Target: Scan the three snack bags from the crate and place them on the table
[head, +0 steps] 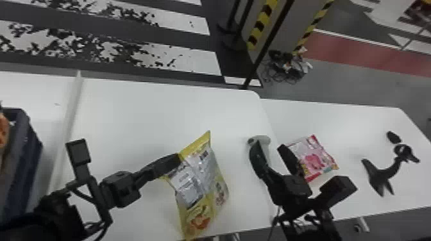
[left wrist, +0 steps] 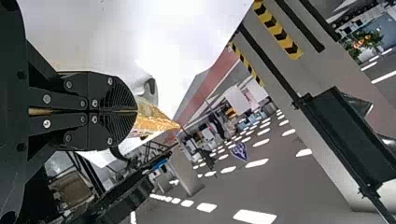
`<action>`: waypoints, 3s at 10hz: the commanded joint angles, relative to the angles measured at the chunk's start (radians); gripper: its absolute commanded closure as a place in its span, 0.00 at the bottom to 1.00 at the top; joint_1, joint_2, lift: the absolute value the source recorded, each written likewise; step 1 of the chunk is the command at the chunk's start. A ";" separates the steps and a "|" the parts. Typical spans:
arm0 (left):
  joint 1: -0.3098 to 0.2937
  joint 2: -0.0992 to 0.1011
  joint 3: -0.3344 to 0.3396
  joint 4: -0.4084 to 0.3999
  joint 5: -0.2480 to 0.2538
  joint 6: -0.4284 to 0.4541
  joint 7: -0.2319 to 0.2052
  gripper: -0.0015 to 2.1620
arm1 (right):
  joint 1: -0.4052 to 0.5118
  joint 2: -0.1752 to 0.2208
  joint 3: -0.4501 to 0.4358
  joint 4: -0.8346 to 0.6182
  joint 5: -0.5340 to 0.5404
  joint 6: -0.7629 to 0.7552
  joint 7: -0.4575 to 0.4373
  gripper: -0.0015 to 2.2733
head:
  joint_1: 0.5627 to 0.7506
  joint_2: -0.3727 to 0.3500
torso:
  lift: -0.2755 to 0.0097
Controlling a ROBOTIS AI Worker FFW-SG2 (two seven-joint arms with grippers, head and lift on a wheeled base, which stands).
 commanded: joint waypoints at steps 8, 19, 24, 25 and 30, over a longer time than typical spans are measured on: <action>-0.184 -0.003 -0.113 0.172 -0.287 -0.142 0.230 0.02 | -0.077 -0.025 0.013 0.052 0.015 0.083 -0.001 0.05 | 0.70 0.03 | 0.75; 0.340 -0.003 0.135 -0.455 -0.374 -0.467 0.358 0.02 | -0.075 -0.019 0.090 0.049 0.080 0.126 -0.029 0.05 | 0.70 0.13 | 0.75; 0.552 -0.001 0.146 -0.578 -0.393 -0.599 0.457 0.02 | -0.046 -0.013 0.203 0.025 0.120 0.150 -0.057 0.05 | 0.70 0.35 | 0.75; 0.572 0.014 0.125 -0.587 -0.396 -0.620 0.529 0.02 | -0.035 -0.011 0.223 0.010 0.120 0.175 -0.063 0.05 | 0.70 0.37 | 0.75; 0.604 0.052 0.052 -0.628 -0.451 -0.629 0.619 0.02 | -0.021 -0.013 0.361 -0.050 0.178 0.374 -0.063 0.95 | 0.70 0.55 | 0.75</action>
